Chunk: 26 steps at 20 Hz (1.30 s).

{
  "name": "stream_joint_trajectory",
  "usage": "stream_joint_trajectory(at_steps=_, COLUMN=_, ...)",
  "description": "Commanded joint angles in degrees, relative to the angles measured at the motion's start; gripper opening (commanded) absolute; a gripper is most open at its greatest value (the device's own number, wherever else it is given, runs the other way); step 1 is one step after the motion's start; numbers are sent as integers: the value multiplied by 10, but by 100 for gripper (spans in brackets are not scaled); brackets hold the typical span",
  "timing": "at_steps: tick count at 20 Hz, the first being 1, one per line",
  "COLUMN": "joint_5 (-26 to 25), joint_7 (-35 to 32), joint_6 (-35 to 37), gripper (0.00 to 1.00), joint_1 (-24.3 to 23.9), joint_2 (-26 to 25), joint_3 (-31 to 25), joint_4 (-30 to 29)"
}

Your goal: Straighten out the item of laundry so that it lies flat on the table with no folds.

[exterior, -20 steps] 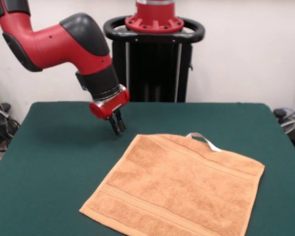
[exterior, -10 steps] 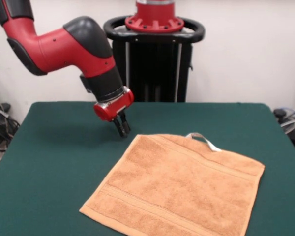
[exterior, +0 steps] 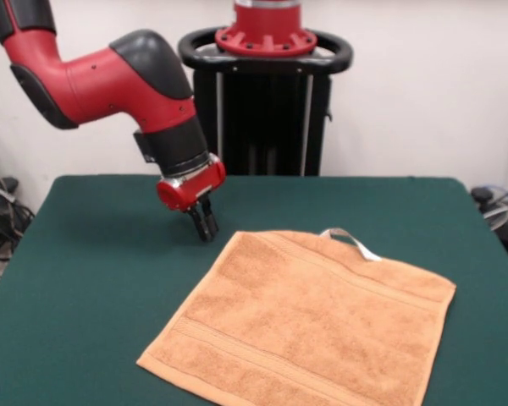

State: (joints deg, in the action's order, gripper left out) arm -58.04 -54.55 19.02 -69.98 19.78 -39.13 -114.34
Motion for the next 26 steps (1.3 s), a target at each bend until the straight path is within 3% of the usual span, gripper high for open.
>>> stream_joint_trajectory(at_steps=1, joint_5=-61, joint_7=17, joint_6=-53, gripper=0, joint_1=18, joint_2=12, joint_3=-30, joint_4=62)
stream_joint_trajectory(at_steps=9, joint_5=-71, joint_7=20, joint_6=-71, gripper=0, joint_1=7, joint_2=-12, joint_3=-41, joint_4=64)
stream_joint_trajectory(at_steps=18, joint_5=-56, joint_7=99, joint_6=-31, gripper=0, joint_1=-74, joint_2=-100, joint_3=-104, joint_4=64)
stream_joint_trajectory(at_steps=23, joint_5=-49, joint_7=112, joint_6=-6, gripper=0, joint_1=-79, joint_2=-122, joint_3=-107, joint_4=75)
stream_joint_trajectory(at_steps=26, joint_5=-33, joint_7=118, joint_6=37, gripper=0, joint_1=-59, joint_2=-125, joint_3=-87, joint_4=94)
